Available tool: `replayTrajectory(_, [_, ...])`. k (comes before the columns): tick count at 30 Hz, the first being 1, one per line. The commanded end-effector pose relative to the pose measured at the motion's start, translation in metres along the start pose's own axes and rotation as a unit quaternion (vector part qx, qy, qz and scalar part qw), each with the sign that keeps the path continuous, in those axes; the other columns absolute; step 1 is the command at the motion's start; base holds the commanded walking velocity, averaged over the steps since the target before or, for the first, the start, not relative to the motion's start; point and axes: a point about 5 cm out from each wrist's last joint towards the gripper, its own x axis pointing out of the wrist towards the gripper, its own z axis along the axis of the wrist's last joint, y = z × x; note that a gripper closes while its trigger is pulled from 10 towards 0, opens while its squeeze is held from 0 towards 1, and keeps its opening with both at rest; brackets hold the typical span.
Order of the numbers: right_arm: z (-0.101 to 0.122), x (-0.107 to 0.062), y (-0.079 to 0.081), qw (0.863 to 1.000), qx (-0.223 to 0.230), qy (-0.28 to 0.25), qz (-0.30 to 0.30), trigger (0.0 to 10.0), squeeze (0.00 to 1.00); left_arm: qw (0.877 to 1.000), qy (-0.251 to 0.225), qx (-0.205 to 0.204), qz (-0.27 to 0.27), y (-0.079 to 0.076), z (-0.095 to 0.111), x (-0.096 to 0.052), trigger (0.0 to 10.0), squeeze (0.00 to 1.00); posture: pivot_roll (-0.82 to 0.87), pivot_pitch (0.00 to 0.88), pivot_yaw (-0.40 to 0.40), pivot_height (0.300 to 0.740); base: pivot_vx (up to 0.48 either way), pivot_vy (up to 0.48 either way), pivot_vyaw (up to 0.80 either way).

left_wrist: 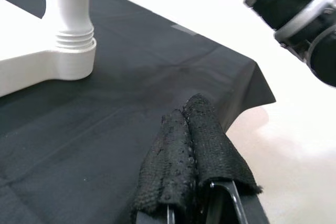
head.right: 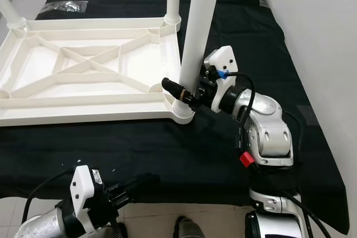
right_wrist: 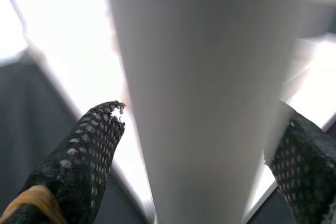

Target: Building children table

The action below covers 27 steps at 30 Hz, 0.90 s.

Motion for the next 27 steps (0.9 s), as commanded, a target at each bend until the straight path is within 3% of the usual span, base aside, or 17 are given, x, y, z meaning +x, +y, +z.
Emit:
replayTrajectory(1, [-0.003,0.002,-0.005,0.999,-0.028,0.017,0.043,10.0,0.0,1.0,0.008,-0.007,-0.005,-0.004,0.0,-0.002,10.0,0.0,0.08,0.285,-0.017,0.74,0.0,0.0,0.0])
replayTrajectory(7, [0.007,0.013,-0.026,0.997,-0.048,0.004,0.056,9.9,0.0,1.0,0.013,-0.01,-0.008,-0.006,0.0,-0.004,10.0,0.0,0.11,0.286,-0.011,0.74,0.0,0.0,0.0])
replayTrajectory(8, [0.008,0.014,-0.028,0.997,-0.047,0.001,0.062,1.9,0.0,1.0,0.013,-0.01,-0.008,-0.006,0.0,-0.004,10.0,0.0,0.11,0.286,-0.011,0.74,0.0,0.0,0.0])
replayTrajectory(10, [0.008,0.014,-0.028,0.997,-0.047,0.001,0.062,1.9,0.0,1.0,0.013,-0.01,-0.008,-0.006,0.0,-0.004,10.0,0.0,0.11,0.286,-0.011,0.74,0.0,0.0,0.0])
replayTrajectory(11, [0.009,0.013,-0.029,0.996,-0.046,-0.002,0.071,0.0,0.0,1.0,0.014,-0.01,-0.008,-0.007,0.0,-0.004,10.0,0.0,0.11,0.287,-0.012,0.74,0.0,0.0,0.0])
replayTrajectory(19, [-0.003,-0.001,-0.022,0.994,-0.022,0.005,0.111,0.0,0.0,1.0,0.013,-0.011,-0.005,-0.007,0.0,-0.004,10.0,0.0,0.08,0.286,-0.02,0.74,0.0,0.0,0.0])
replayTrajectory(22, [-0.033,-0.008,0.011,0.995,0.05,0.004,0.086,0.0,0.0,1.0,0.012,-0.011,-0.004,-0.005,-0.001,-0.004,10.0,0.0,0.06,0.279,-0.03,0.74,0.0,0.0,0.0])
replayTrajectory(23, [-0.033,-0.008,0.011,0.995,0.05,0.004,0.086,0.0,0.0,1.0,0.012,-0.011,-0.004,-0.005,-0.001,-0.004,10.0,0.0,0.06,0.279,-0.03,0.74,0.0,0.0,0.0])
replayTrajectory(25, [-0.048,-0.004,0.041,0.995,0.092,0.014,0.04,0.0,0.0,1.0,0.012,-0.011,-0.004,-0.004,-0.001,-0.004,10.0,0.0,0.06,0.276,-0.033,0.74,0.0,0.0,0.0])
replayTrajectory(26, [-0.048,-0.004,0.041,0.995,0.092,0.014,0.04,0.0,0.0,1.0,0.012,-0.011,-0.004,-0.004,-0.001,-0.004,10.0,0.0,0.06,0.276,-0.033,0.74,0.0,0.0,0.0])
replayTrajectory(27, [-0.066,0.001,0.042,0.98,0.076,0.074,-0.169,0.0,0.0,1.0,0.012,-0.011,-0.004,-0.003,-0.002,-0.005,10.0,0.0,0.05,0.271,-0.035,0.74,0.0,0.0,0.0])
